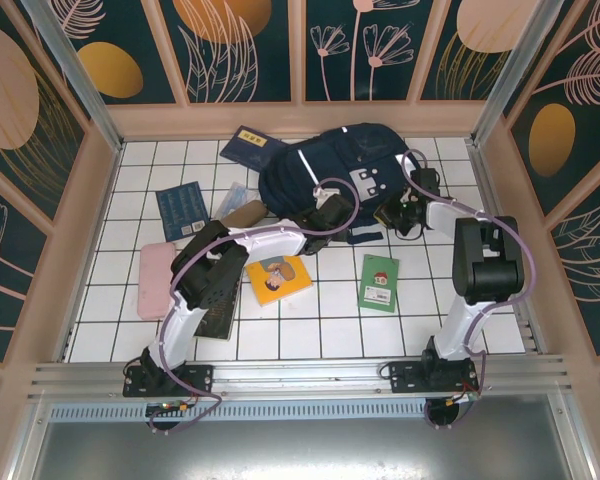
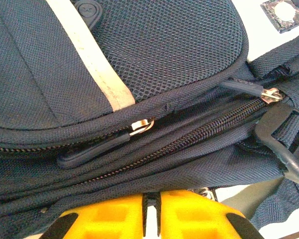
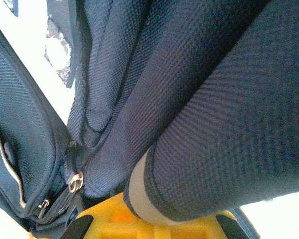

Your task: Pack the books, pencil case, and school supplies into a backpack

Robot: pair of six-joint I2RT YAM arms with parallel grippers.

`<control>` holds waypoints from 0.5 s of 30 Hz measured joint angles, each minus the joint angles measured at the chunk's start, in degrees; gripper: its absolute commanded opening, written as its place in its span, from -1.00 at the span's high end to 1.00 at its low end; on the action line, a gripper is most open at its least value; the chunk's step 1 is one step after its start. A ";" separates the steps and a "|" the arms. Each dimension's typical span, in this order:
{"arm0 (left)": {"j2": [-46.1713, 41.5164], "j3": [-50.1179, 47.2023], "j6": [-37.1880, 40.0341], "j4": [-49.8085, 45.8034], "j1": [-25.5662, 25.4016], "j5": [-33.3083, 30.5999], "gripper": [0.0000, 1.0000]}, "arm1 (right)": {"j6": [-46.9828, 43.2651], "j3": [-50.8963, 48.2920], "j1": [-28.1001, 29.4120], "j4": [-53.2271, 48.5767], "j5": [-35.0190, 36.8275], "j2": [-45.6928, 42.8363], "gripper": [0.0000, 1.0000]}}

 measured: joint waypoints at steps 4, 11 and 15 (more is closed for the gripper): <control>-0.76 -2.03 0.28 1.01 0.24 0.46 0.53 | -0.39 0.63 0.20 -0.04 0.07 0.42 1.00; -4.85 -6.95 -1.09 2.73 0.87 4.70 0.31 | -1.25 0.90 0.33 -0.11 0.24 0.61 1.00; -4.94 -6.67 -1.44 4.59 0.33 7.39 0.32 | -1.46 0.90 0.59 -0.11 0.59 0.61 1.00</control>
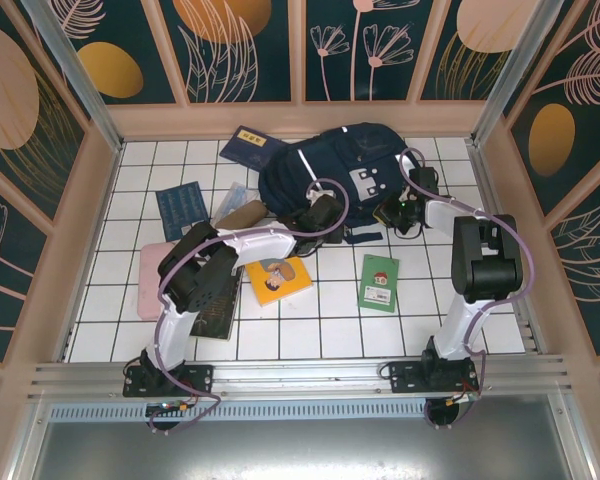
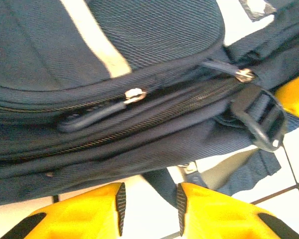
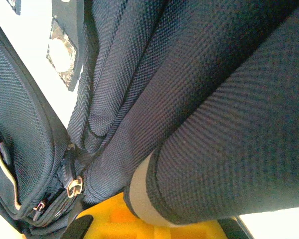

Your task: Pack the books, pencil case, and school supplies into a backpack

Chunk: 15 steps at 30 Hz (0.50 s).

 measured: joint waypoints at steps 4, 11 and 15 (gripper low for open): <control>0.96 3.30 0.04 0.55 -1.20 2.23 0.36 | -0.02 0.00 0.17 0.00 0.50 0.00 1.00; 6.80 11.23 -0.07 1.75 -2.75 5.79 0.40 | -0.02 0.00 0.22 0.00 0.55 0.00 1.00; 10.32 11.82 -0.63 1.29 -2.97 6.38 0.40 | -0.02 0.00 0.22 0.02 0.57 0.00 1.00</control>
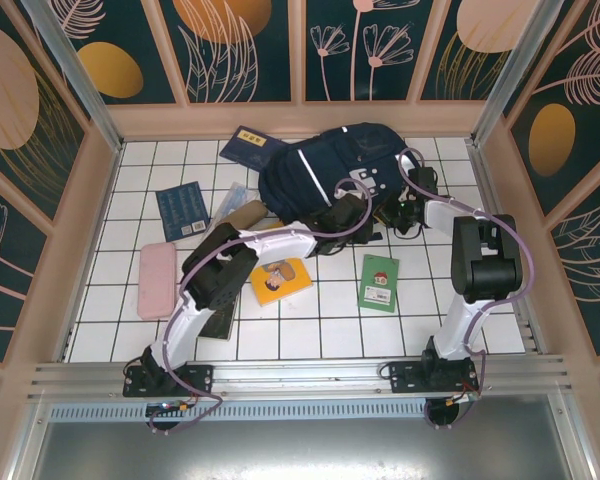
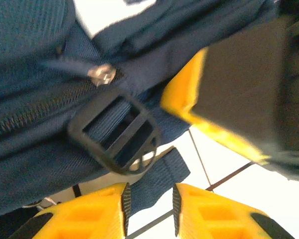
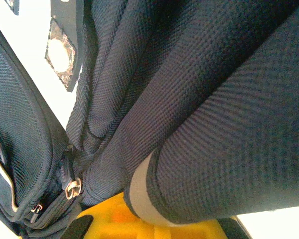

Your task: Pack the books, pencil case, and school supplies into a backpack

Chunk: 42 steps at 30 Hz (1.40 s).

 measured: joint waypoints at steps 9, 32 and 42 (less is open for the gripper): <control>-2.40 -7.26 -0.74 0.59 0.00 -2.08 0.51 | -0.20 0.00 -0.02 -0.04 0.07 0.00 1.00; -10.91 -10.19 0.42 -2.80 0.09 -8.13 0.50 | -0.42 0.33 -0.02 -0.61 0.24 0.00 1.00; -3.98 -4.04 4.42 -7.34 -0.24 -11.15 0.47 | -0.42 0.33 -0.02 -0.61 0.37 0.00 1.00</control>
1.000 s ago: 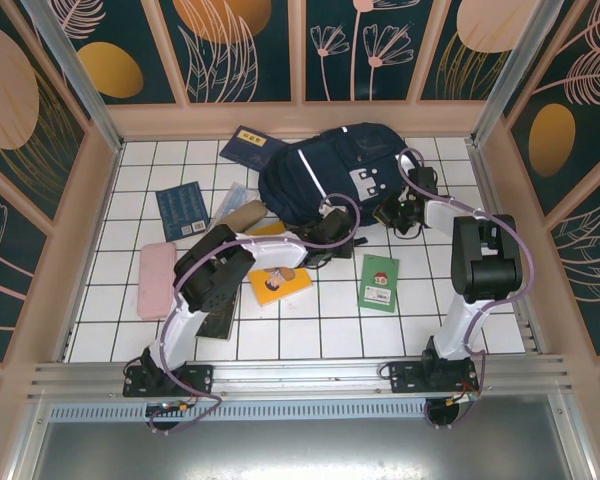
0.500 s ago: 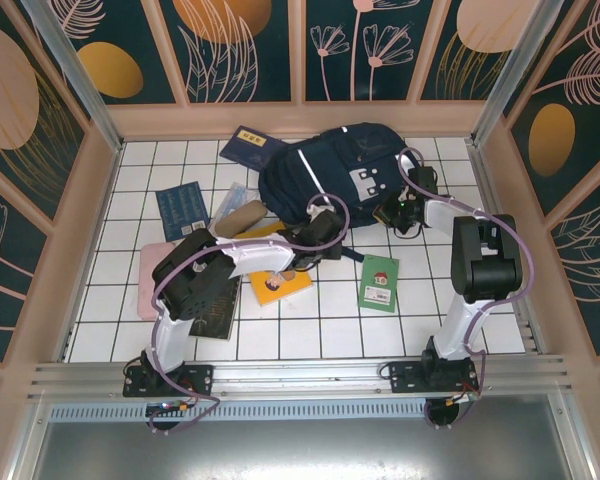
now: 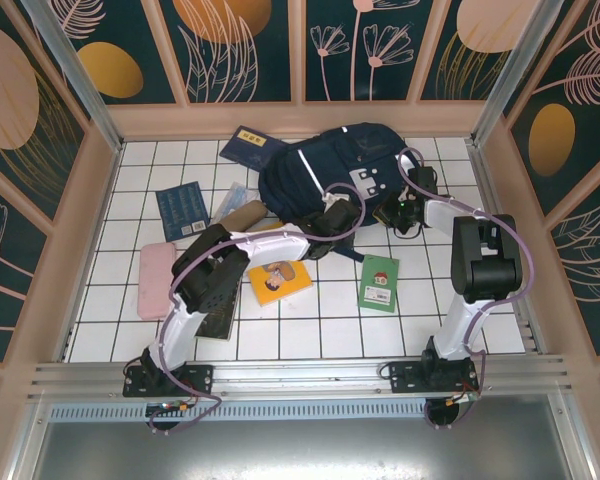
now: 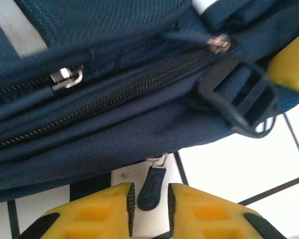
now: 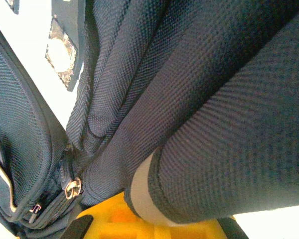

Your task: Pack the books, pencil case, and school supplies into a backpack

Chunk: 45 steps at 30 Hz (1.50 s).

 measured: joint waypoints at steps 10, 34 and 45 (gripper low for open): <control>3.74 4.31 1.64 -3.50 -0.68 -1.36 0.30 | 0.00 0.00 0.00 0.00 0.00 0.00 1.00; 8.98 13.86 1.33 -12.50 -1.53 -7.34 1.00 | 0.00 -0.07 0.00 -0.02 0.22 -0.13 1.00; -1.57 1.70 -1.64 -10.47 0.90 -4.87 1.00 | 0.00 -2.08 -2.27 -0.04 0.17 -2.95 1.00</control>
